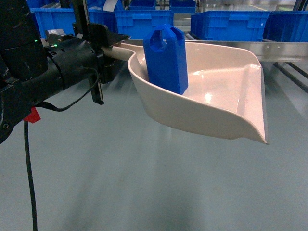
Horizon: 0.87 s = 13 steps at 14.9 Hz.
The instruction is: Place part in tray to right shelf
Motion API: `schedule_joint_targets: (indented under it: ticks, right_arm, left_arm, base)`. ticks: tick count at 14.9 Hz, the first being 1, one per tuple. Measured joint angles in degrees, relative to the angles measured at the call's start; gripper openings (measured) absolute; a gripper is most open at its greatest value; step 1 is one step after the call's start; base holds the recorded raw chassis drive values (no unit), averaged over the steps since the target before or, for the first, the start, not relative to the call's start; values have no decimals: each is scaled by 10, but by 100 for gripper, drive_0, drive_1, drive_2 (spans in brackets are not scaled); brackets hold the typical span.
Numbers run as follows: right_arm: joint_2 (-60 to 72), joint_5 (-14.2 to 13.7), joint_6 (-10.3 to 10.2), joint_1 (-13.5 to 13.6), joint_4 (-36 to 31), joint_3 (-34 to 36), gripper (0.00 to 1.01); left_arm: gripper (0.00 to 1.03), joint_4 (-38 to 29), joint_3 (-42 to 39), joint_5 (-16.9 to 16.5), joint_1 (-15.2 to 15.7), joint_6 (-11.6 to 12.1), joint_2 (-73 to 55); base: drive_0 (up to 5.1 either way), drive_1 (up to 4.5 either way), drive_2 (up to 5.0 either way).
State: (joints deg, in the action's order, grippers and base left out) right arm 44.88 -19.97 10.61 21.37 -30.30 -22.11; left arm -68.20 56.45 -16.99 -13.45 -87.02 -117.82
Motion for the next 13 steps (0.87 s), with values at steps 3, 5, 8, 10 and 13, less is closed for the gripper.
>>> schedule_joint_targets:
  ticks: [3,5,8,10,13]
  right_arm:
    - [0,0,0,0,0,0,98]
    - [0,0,0,0,-2,0,98]
    - [0,1,0,0,-1,0,98]
    - [0,1,0,0,-2,0,98]
    - [0,1,0,0,-2,0,98]
  left_arm:
    - [12,0,0,0,0,0,0]
    - [12,0,0,-1,0,0,0]
    - [12,0,0,0,1,0,0]
    - [12,0,0,0,1,0,0]
    - [12,0,0,0,1,0,0]
  base:
    - [-167,-167,-167]
    - [-167,-167,-167]
    - [-167,-167,-167]
    - [-167,-167,-167]
    - [-167,-167,-167]
